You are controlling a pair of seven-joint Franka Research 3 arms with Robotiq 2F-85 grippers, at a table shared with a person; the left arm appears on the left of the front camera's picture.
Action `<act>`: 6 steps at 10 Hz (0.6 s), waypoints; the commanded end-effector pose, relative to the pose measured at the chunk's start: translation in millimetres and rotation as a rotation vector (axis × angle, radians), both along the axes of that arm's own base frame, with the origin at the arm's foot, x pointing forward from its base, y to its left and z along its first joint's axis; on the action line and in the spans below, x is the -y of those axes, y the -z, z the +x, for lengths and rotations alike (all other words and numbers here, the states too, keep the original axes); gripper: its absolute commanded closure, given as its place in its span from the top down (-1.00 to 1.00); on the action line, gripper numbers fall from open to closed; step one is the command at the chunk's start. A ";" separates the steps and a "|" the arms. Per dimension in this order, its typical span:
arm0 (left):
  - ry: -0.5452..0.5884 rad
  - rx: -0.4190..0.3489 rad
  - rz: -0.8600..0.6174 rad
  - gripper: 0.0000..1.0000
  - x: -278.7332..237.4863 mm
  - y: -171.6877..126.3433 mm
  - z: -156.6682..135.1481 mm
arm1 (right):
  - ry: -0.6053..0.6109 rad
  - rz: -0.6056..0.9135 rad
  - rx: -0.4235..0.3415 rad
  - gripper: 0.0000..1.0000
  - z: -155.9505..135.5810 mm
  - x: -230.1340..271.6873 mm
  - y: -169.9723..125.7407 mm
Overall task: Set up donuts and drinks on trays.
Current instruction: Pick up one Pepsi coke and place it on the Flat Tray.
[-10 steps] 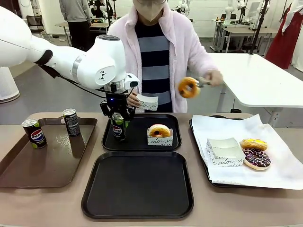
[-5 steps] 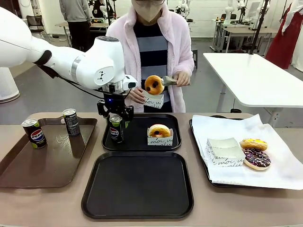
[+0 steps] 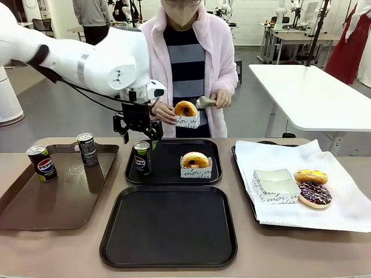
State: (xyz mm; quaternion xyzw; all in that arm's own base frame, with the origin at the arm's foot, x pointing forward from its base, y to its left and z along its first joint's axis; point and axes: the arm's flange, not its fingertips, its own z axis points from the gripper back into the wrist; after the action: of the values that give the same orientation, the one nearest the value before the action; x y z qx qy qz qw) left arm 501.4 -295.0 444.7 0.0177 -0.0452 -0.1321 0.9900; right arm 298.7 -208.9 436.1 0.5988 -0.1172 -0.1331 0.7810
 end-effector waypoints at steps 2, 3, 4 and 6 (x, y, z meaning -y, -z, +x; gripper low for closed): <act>0.087 -0.053 -0.053 1.00 -53.5 -40.2 -82.4 | 0.004 0.014 0.023 1.00 1.9 -0.2 -0.7; 0.118 -0.073 -0.068 1.00 -76.8 -49.4 -106.8 | 0.004 0.014 0.023 1.00 1.9 -0.2 -0.7; 0.130 -0.074 -0.065 1.00 -95.5 -52.5 -120.4 | 0.004 0.014 0.023 1.00 1.9 -0.2 -0.7; 0.141 -0.087 -0.096 1.00 -137.2 -54.2 -146.8 | 0.004 0.014 0.023 1.00 1.9 -0.2 -0.7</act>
State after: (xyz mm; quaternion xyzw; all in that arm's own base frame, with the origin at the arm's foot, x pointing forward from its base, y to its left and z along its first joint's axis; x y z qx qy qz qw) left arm 363.2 -179.5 502.7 -0.0230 -0.0091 -0.1952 0.9805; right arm 298.9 -208.9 435.9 0.5990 -0.1168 -0.1330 0.7810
